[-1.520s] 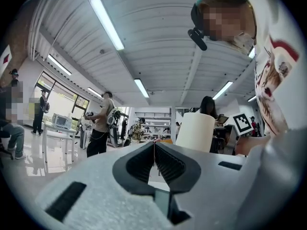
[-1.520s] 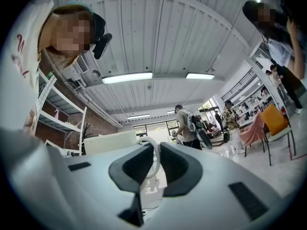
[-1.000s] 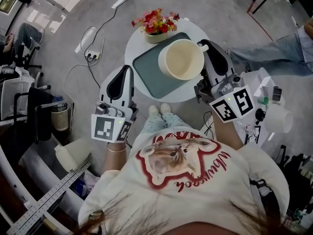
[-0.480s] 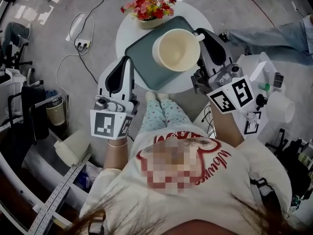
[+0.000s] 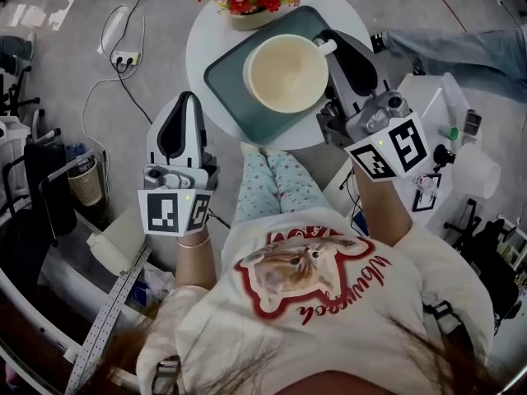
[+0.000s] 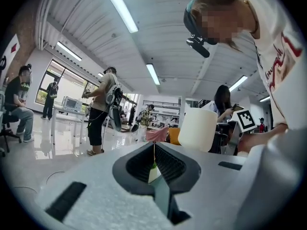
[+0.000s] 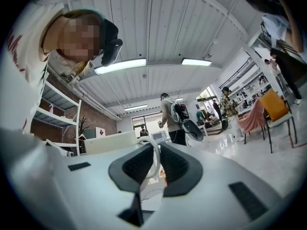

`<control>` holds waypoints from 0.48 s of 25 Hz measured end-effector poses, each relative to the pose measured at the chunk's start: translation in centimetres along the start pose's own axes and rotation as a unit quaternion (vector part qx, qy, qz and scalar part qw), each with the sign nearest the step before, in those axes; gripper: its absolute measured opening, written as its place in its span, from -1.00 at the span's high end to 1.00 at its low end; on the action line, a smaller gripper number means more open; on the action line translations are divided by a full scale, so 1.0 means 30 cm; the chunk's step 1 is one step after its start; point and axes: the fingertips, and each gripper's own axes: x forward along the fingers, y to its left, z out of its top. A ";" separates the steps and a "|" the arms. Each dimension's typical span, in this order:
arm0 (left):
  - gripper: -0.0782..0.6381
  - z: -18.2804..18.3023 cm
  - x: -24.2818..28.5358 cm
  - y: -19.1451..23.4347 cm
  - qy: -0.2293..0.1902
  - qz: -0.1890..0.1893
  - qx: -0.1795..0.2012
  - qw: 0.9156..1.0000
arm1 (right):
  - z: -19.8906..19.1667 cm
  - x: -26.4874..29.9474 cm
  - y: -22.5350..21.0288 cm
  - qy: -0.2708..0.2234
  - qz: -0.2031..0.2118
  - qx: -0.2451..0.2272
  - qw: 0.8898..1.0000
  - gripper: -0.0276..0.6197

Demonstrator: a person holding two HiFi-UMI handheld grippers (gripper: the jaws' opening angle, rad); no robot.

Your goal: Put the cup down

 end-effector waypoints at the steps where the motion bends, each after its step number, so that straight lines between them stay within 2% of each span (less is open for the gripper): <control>1: 0.73 -0.017 -0.003 0.004 0.003 0.001 -0.002 1.000 | -0.017 0.004 0.001 0.004 0.001 0.002 1.000 0.80; 8: 0.73 -0.121 -0.019 0.030 0.023 0.001 -0.010 1.000 | -0.163 0.027 -0.015 0.034 -0.006 0.008 0.999 0.80; 12: 0.73 -0.142 -0.030 0.053 0.028 0.004 -0.008 1.000 | -0.232 0.040 -0.025 0.043 -0.009 0.009 0.999 0.80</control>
